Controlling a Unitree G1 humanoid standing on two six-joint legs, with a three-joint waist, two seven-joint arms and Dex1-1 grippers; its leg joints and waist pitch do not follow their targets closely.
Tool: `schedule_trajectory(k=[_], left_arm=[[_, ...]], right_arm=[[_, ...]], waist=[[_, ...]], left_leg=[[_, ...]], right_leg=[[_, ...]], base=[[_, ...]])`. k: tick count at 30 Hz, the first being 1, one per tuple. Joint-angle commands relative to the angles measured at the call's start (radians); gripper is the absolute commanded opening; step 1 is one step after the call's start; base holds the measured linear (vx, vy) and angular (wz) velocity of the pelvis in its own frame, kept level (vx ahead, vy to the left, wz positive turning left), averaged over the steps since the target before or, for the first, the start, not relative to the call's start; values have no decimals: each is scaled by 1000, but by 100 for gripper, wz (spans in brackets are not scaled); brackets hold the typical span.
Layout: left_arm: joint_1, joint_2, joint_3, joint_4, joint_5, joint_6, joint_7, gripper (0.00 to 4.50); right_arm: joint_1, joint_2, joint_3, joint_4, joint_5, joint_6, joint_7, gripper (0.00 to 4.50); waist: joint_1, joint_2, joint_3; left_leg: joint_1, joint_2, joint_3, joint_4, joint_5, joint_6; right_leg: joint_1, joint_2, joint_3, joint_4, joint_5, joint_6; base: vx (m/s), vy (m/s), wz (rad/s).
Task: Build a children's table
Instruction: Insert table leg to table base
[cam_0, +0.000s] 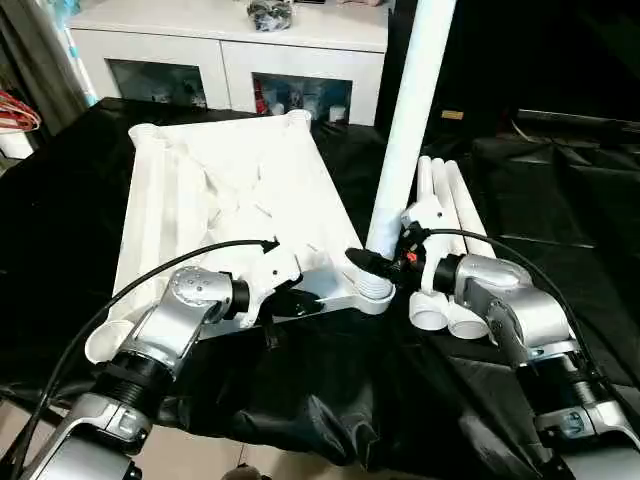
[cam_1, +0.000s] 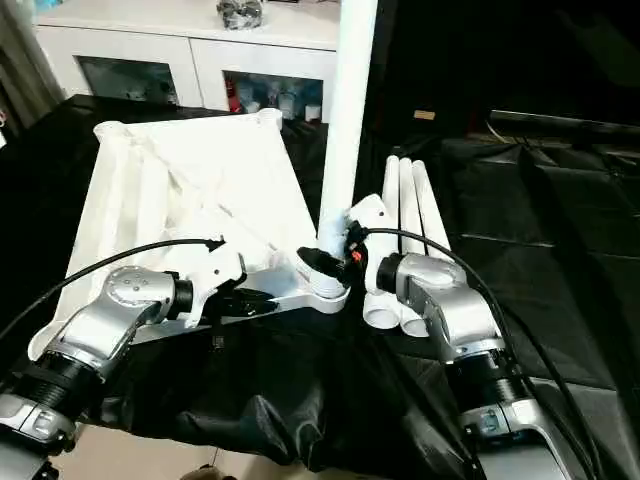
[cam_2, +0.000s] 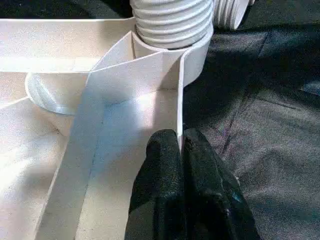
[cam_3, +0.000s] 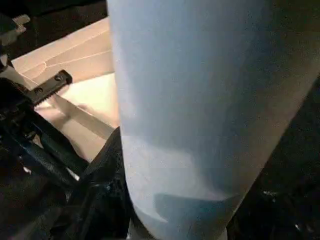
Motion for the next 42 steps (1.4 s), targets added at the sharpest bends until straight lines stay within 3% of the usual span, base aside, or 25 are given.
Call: schedule_trajectory(k=[1, 7, 21, 33, 38, 42], left_arm=[[9, -3, -1, 0, -6, -3, -9, 0], [6, 2, 0, 0, -3, -3, -9, 0], [14, -11, -12, -20, 5, -5, -1, 0], [20, -8, -9, -32, 3, -2, 1, 0], [16, -10, -5, -35, 2, -10, 4, 0], [18, -11, 6, -54, -11, -7, 4, 0]], right_arm=[[9, -3, 2, -13, 2, 17, 3, 191], [14, -8, 1, -27, 5, 35, 19, 191], [-5, 17, -7, -19, 24, 50, 29, 191], [-14, 21, -22, -35, 37, 72, 41, 191], [-13, 21, -23, -52, 38, 83, 40, 191], [-8, 23, -22, -75, 38, 94, 35, 191]], waist=[[3, -7, -62], [4, -8, -63], [4, -20, -59], [3, -23, -58], [4, -16, -58], [5, -16, -60]], left_leg=[[8, 36, -11, -75, -190, 9], [8, 37, -11, -75, -179, 13], [8, 38, -10, -77, -180, 15], [7, 37, -10, -77, -178, 14], [10, 39, -11, -78, -176, 14], [9, 39, -11, -78, -175, 9]], right_leg=[[52, -81, 50, -84, -285, -158], [52, -82, 50, -81, -256, -167], [50, -84, 50, -86, -305, -150], [50, -84, 51, -85, -311, -147], [49, -84, 52, -83, -287, -156], [50, -83, 52, -81, -260, -165]], base=[[0, 0, 0], [0, 0, 0], [0, 0, 0], [0, 0, 0], [0, 0, 0], [0, 0, 0]])
